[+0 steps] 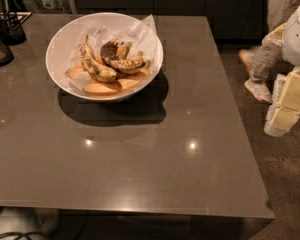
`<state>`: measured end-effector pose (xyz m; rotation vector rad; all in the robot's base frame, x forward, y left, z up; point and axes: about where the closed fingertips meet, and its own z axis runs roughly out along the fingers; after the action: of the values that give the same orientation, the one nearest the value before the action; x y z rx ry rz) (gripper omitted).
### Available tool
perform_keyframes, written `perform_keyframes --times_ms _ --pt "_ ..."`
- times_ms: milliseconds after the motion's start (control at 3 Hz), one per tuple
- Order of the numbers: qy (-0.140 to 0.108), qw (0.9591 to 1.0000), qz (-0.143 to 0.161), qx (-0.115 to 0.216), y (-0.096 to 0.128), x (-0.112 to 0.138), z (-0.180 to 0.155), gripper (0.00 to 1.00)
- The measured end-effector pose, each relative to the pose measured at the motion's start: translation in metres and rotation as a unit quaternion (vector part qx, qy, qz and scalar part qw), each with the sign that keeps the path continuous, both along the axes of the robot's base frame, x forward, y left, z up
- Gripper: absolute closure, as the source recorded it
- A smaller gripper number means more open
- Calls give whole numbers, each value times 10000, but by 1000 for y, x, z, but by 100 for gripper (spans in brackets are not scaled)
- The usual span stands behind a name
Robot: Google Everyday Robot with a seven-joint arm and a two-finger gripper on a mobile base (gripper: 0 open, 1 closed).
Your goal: Pick banana from white bowl
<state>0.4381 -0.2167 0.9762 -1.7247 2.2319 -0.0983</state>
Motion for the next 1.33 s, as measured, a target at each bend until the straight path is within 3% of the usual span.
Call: perform_keyframes --times_ms 667,1333 --pt "112 9998 -86 -119 12 9 -1 0" --pt "541 9968 23 -591 63 55 -11 0"
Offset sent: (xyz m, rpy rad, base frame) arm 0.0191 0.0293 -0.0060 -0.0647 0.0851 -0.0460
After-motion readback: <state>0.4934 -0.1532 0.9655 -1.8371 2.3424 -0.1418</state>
